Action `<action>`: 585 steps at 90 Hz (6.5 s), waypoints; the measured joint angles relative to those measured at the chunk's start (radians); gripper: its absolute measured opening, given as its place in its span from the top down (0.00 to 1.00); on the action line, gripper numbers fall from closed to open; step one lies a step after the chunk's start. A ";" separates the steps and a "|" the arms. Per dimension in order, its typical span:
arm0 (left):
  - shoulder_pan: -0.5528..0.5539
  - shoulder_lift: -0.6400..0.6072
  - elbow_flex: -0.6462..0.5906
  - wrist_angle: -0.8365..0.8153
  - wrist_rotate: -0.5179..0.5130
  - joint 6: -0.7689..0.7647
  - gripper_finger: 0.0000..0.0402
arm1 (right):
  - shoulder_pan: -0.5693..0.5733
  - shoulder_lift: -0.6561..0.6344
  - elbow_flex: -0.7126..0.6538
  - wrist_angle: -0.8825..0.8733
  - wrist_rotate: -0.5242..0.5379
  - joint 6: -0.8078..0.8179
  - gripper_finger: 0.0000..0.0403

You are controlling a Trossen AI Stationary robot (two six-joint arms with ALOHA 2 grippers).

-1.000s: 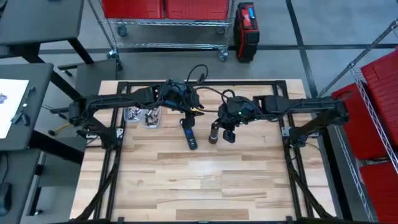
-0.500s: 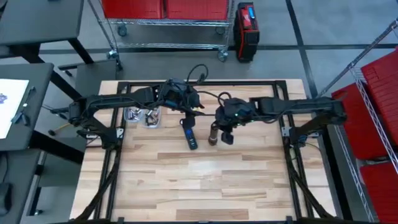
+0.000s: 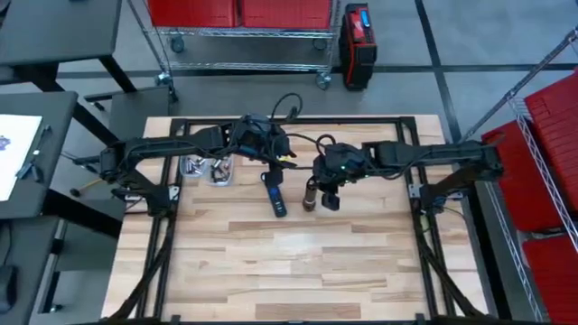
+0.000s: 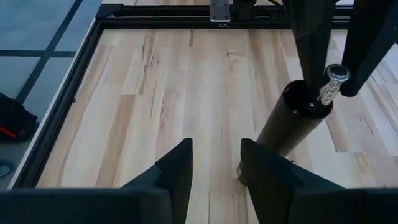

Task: Insert battery
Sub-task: Insert the silver battery into the flashlight's battery compartment, then adjust the flashlight, then insert the brown battery into the flashlight's battery compartment

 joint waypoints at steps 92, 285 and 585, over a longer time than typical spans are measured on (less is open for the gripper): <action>0.030 0.000 0.000 -0.187 -0.001 -0.095 0.71 | -0.137 -0.390 -0.408 0.040 -0.001 0.107 0.48; 0.033 0.000 0.000 -0.340 -0.092 -0.226 0.71 | -0.135 0.330 -0.603 1.317 0.449 0.107 0.66; 0.419 -0.004 -0.578 -0.331 -0.192 -1.074 0.72 | -0.171 -0.444 -0.541 0.776 0.423 -0.210 0.20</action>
